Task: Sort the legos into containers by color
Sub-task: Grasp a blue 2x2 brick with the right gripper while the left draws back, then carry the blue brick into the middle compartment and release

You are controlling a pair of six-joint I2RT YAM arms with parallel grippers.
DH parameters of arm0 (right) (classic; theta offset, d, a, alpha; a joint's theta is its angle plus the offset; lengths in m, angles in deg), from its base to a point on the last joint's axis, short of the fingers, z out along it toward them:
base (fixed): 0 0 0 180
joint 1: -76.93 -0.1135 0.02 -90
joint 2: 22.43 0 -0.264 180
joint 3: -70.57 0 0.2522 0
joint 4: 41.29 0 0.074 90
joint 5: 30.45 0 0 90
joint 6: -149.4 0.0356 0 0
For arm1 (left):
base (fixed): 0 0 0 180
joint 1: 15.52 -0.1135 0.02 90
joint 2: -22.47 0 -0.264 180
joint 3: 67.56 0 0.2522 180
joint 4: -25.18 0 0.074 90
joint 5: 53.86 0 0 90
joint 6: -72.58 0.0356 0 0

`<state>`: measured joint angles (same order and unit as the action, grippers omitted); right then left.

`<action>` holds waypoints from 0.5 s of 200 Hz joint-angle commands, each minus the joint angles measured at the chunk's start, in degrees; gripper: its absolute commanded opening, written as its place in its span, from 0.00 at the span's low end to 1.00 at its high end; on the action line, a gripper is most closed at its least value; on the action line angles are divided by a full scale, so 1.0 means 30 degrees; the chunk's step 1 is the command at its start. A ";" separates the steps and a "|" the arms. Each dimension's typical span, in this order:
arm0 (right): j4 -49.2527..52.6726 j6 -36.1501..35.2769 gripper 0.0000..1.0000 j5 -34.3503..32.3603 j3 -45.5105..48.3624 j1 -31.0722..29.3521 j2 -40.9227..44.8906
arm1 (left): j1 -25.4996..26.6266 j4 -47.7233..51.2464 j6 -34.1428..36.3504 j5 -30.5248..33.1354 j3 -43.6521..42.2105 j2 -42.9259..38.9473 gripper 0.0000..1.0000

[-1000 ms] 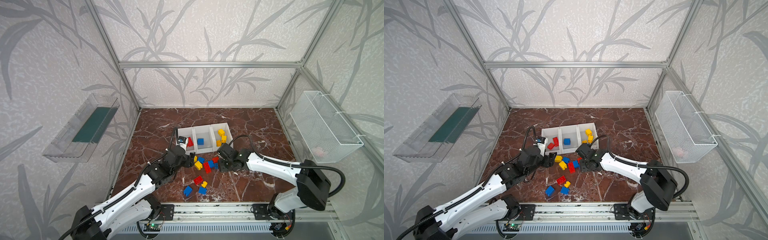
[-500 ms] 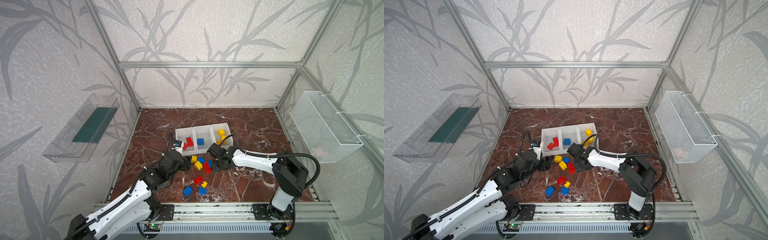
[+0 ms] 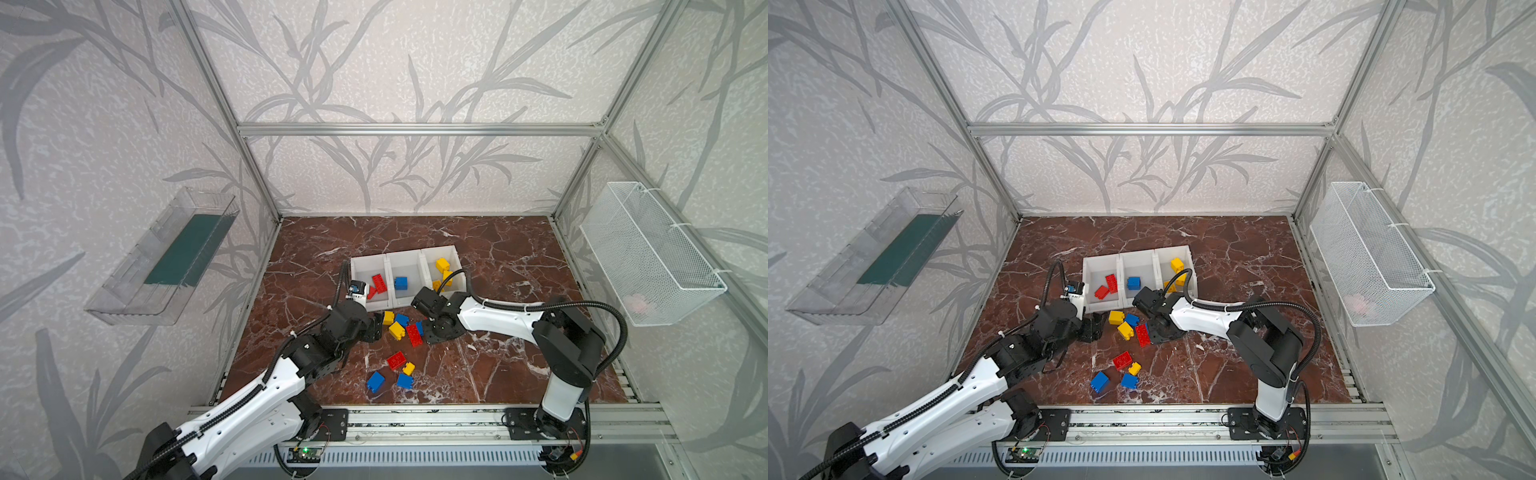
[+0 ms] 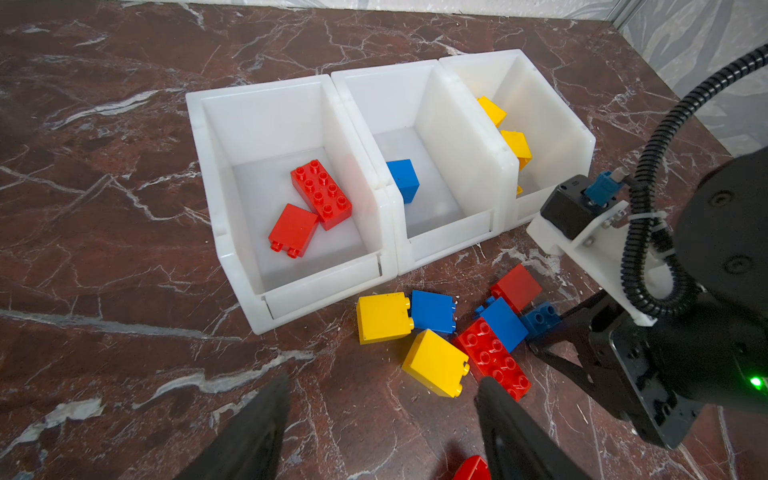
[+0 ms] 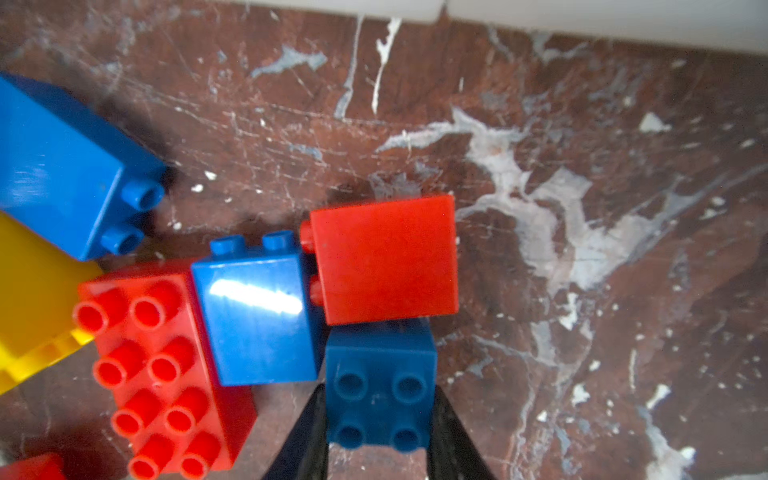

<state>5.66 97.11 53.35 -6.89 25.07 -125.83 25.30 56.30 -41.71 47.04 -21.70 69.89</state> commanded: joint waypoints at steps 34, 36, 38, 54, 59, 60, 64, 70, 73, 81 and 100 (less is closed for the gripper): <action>0.0905 -0.0145 0.29 -0.0519 0.0159 -0.0175 0.1514 | -0.0056 -0.0103 -0.0631 0.0517 -0.0488 -0.0584 0.74; 0.0952 -0.0148 0.29 -0.0543 0.0145 -0.0161 0.1574 | -0.0067 -0.0082 -0.0632 0.0555 -0.0500 -0.0597 0.74; 0.0971 -0.0164 0.29 -0.0579 0.0141 -0.0172 0.1691 | -0.0055 -0.0070 -0.0654 0.0557 -0.0503 -0.0622 0.74; 0.1261 -0.0842 0.29 -0.0839 -0.0353 -0.0158 0.2517 | -0.0069 0.0179 -0.0587 0.0600 -0.0548 -0.0808 0.74; 0.1428 -0.1110 0.29 -0.0935 -0.0664 -0.0138 0.2602 | -0.0049 0.0306 -0.0594 0.0638 -0.0515 -0.0828 0.74; 0.1467 -0.1157 0.29 -0.0958 -0.0716 -0.0142 0.2625 | -0.0060 0.0335 -0.0584 0.0656 -0.0509 -0.0847 0.74; 0.1669 -0.1342 0.29 -0.1040 -0.1074 -0.0104 0.2643 | -0.0054 0.0503 -0.0611 0.0708 -0.0455 -0.0908 0.74; 0.1952 -0.1649 0.29 -0.1174 -0.1711 -0.0066 0.2579 | -0.0067 0.0818 -0.0672 0.0731 -0.0323 -0.0974 0.74; 0.2055 -0.1879 0.29 -0.1221 -0.2058 -0.0041 0.2511 | -0.0056 0.0974 -0.0703 0.0711 -0.0276 -0.1021 0.74; 0.2367 -0.2553 0.29 -0.1299 -0.3074 0.0022 0.2231 | -0.0071 0.1248 -0.0749 0.0596 -0.0255 -0.1146 0.74; 0.2982 -0.3813 0.28 -0.1689 -0.5653 0.0379 0.0789 | -0.0068 0.1701 -0.1063 0.0523 -0.0493 -0.1634 0.74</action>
<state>11.59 91.80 50.97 -15.28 25.20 -120.69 25.30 58.23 -43.04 47.63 -22.68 67.13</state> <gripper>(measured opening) 0.345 0.740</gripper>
